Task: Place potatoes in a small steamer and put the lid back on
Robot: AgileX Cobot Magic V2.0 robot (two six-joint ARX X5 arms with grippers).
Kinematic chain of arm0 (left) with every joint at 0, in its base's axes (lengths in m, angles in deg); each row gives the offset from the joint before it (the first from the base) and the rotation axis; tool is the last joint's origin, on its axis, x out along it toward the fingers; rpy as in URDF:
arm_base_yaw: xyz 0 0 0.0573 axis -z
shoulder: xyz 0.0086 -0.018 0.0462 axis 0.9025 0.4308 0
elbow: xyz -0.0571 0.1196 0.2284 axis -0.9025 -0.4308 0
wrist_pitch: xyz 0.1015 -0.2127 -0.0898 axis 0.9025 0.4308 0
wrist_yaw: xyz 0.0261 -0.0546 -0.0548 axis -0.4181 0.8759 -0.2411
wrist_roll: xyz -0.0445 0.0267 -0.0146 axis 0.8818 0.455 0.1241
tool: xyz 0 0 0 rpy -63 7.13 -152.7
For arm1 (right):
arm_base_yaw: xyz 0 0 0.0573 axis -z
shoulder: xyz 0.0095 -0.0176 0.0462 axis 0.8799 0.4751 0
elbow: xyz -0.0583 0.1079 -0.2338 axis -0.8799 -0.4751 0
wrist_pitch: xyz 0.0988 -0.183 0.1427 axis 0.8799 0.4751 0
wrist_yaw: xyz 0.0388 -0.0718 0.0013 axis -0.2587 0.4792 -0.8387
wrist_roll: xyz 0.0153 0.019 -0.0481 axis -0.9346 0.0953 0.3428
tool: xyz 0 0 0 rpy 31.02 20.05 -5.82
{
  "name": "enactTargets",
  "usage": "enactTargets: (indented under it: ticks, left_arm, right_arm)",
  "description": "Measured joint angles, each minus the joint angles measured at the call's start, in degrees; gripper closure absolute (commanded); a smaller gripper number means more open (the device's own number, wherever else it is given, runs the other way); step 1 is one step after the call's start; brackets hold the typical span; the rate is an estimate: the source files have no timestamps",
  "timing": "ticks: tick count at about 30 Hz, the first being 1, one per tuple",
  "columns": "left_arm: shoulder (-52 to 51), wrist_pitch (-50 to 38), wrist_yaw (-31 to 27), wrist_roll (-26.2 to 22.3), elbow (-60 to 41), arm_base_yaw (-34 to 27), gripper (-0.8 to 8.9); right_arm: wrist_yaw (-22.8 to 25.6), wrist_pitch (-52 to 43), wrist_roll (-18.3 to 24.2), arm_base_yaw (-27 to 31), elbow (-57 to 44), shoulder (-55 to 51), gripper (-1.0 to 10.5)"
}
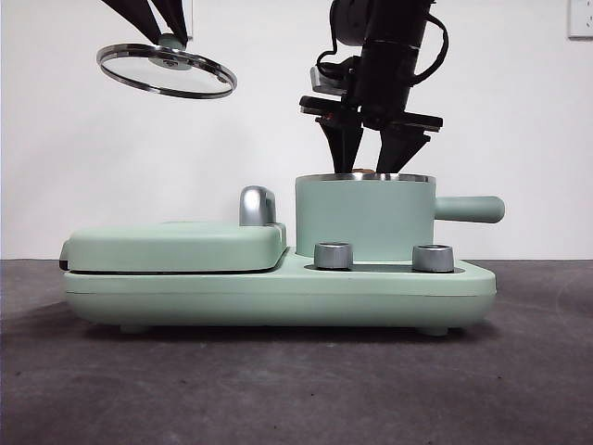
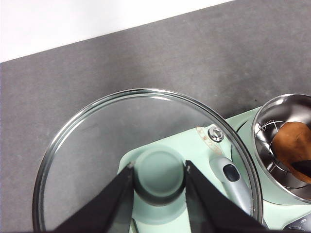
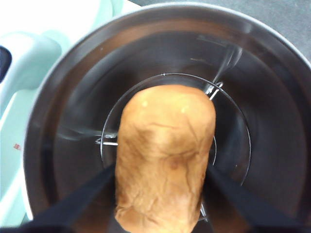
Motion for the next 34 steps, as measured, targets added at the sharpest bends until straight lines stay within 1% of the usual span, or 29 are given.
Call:
enactTargets:
  ticks: [2, 4, 9, 12, 15, 18, 22, 25, 30, 34]
  left_arm:
    - [0.0, 0.0, 0.0, 0.0, 0.0, 0.0, 7.91]
    - [0.0, 0.0, 0.0, 0.0, 0.0, 0.0, 7.91]
    - [0.0, 0.0, 0.0, 0.0, 0.0, 0.0, 7.91]
    - [0.0, 0.0, 0.0, 0.04, 0.0, 0.0, 7.91]
    - [0.0, 0.0, 0.02, 0.04, 0.0, 0.0, 7.91]
    - [0.0, 0.0, 0.11, 0.13, 0.0, 0.0, 7.91]
    - [0.02, 0.0, 0.66, 0.26, 0.0, 0.0, 7.91]
    - [0.02, 0.0, 1.4, 0.28, 0.0, 0.0, 7.91]
    - [0.02, 0.0, 1.62, 0.46, 0.0, 0.0, 7.91]
    - [0.02, 0.0, 1.64, 0.48, 0.0, 0.15, 7.91]
  right_arm:
    - [0.0, -0.02, 0.04, 0.0, 0.0, 0.02, 5.2]
    - [0.0, -0.11, 0.04, 0.0, 0.0, 0.0, 4.8]
    - [0.02, 2.16, 0.04, 0.02, 2.19, 0.2, 4.8]
    - [0.13, 6.75, 0.07, 0.11, 7.04, 0.31, 4.8]
    - [0.68, 13.31, 0.07, 0.22, 12.94, 0.28, 4.8]
    - [0.52, 14.36, 0.11, 0.28, 15.34, -0.55, 4.8]
    - [0.11, 14.36, 0.11, -0.13, 12.85, -5.05, 4.8]
    - [0.46, 14.36, 0.15, -0.87, 8.28, -11.78, 4.8]
    - [0.72, 14.36, 0.22, -1.18, -3.78, -27.08, 4.8]
    - [2.86, 14.36, 0.24, -1.16, -15.54, -40.52, 4.8]
